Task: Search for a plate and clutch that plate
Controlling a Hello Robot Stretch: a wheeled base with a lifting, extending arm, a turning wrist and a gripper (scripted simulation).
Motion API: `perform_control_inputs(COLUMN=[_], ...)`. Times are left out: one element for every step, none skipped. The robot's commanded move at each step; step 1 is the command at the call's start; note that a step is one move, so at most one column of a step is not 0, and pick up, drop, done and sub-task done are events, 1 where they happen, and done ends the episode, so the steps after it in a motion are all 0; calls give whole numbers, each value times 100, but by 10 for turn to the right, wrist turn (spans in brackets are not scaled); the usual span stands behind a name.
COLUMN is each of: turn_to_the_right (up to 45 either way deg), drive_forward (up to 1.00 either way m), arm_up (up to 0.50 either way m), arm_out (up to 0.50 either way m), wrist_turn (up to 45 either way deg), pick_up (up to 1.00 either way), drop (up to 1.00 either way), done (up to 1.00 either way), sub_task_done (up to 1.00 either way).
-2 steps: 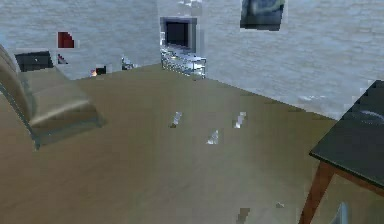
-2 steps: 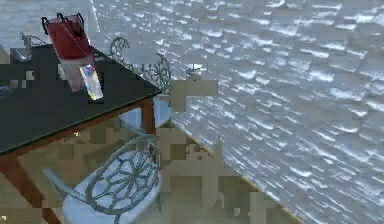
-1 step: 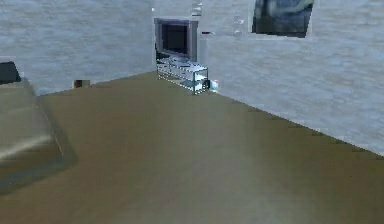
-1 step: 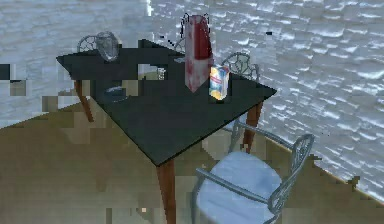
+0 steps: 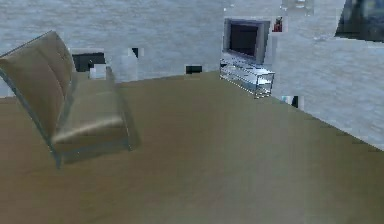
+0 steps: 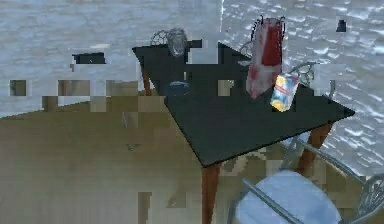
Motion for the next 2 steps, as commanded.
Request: perform_control_inputs(turn_to_the_right=[450,450], drive_forward=[0,0], arm_up=[0,0], arm_out=[0,0], wrist_turn=[0,0], pick_up=[0,0], drop=[0,0], done=[0,0], sub_task_done=[0,0])
